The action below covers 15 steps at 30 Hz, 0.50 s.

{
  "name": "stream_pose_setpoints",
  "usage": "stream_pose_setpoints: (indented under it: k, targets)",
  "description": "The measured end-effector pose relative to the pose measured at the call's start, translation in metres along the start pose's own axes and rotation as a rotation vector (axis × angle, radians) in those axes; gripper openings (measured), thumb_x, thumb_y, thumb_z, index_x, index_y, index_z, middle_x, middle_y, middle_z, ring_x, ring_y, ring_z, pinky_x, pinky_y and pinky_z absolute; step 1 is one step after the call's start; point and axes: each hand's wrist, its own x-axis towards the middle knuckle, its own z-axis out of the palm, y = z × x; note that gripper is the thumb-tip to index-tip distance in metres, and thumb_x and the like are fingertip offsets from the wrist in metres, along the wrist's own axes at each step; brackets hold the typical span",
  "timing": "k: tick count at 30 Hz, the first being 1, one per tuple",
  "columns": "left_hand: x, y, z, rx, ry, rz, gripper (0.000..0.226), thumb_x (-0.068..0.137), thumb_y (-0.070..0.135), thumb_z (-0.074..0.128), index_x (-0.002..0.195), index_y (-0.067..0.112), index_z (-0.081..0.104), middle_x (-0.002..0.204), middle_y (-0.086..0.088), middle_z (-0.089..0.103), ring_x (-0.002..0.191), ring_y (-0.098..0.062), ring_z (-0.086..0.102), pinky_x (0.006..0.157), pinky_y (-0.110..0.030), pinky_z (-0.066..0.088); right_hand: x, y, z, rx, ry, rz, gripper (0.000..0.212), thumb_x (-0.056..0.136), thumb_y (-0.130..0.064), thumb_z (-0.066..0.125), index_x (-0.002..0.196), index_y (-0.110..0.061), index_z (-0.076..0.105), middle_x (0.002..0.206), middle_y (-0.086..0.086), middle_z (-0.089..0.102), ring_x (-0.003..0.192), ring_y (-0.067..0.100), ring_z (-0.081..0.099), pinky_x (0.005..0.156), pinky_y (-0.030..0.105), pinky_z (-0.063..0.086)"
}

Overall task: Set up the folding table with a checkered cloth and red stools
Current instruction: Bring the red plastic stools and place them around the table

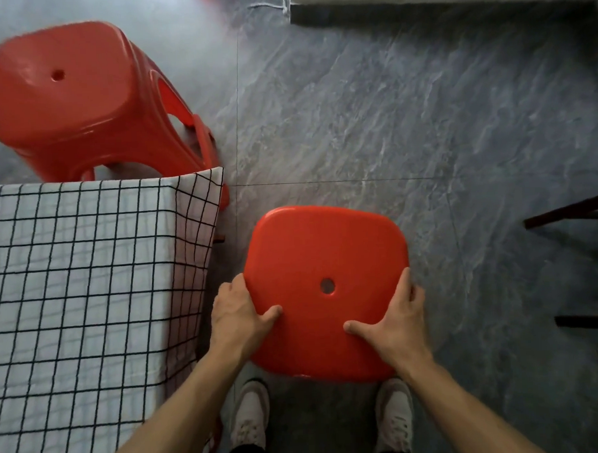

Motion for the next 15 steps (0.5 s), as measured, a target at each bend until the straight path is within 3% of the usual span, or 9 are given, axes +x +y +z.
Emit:
stream_pose_setpoints:
  k: [15]
  targets:
    - [-0.042, 0.115, 0.083, -0.013, 0.047, -0.073, 0.069, 0.066, 0.048, 0.081, 0.117, 0.011, 0.054, 0.107, -0.013, 0.056, 0.099, -0.031, 0.057, 0.088, -0.04, 0.049, 0.054, 0.101, -0.094, -0.039, -0.023, -0.078, 0.147, 0.053, -0.045, 0.093, 0.155, -0.017, -0.009, 0.149, 0.017, 0.019, 0.135, 0.035, 0.034, 0.11, 0.042, 0.035]
